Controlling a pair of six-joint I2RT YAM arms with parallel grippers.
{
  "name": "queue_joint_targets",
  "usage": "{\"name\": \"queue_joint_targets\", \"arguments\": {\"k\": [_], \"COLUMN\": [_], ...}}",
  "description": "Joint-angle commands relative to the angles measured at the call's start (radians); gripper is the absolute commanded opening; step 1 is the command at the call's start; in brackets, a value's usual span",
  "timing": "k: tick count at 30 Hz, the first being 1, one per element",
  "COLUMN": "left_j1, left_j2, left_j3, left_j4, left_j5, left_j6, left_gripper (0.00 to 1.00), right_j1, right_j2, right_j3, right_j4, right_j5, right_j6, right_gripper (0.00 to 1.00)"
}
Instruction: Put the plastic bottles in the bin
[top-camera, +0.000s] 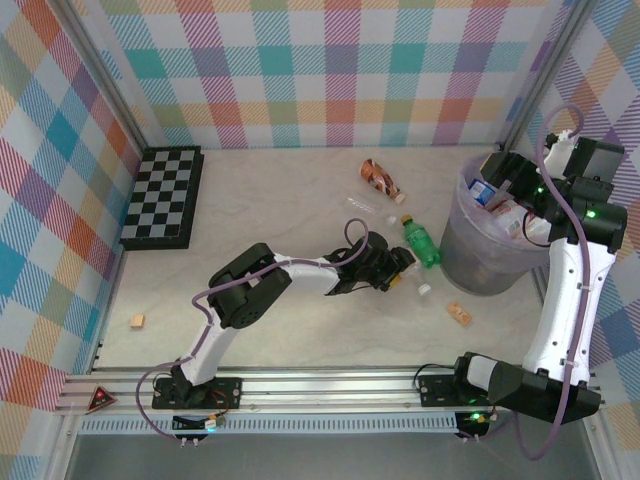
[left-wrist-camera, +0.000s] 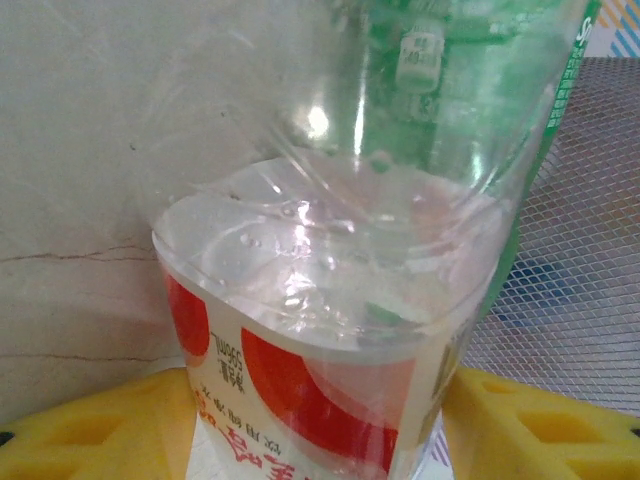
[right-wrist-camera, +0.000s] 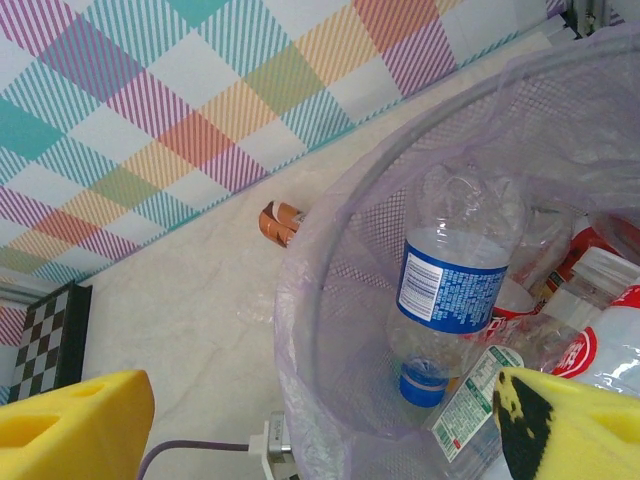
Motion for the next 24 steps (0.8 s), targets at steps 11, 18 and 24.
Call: {"name": "queue_joint_targets", "arguments": {"k": [11,18,24], "left_j1": [-0.006,-0.002,0.032], "left_j2": [-0.239,-0.377,-0.515], "left_j3": [-0.105,-0.158,-0.195], "left_j4": [-0.186,-0.304,-0.449], "left_j5": [-0.094,-0.116,-0.045], "left_j6": [0.231,0.458,0.705], "left_gripper": [0.55,0.53,0.56], "right_j1": [0.04,0.227,0.363], "right_j2": [-0.075,-0.03,0.068], "right_j3": [-0.009,-0.041,-0.058], "right_j4": [0.003,-0.023,-0.027], "right_j5": [-0.141,-0.133,-0.219], "right_j6": [0.02,-0.002,-0.04], "right_gripper": [0.85,0.84,0.84]}}
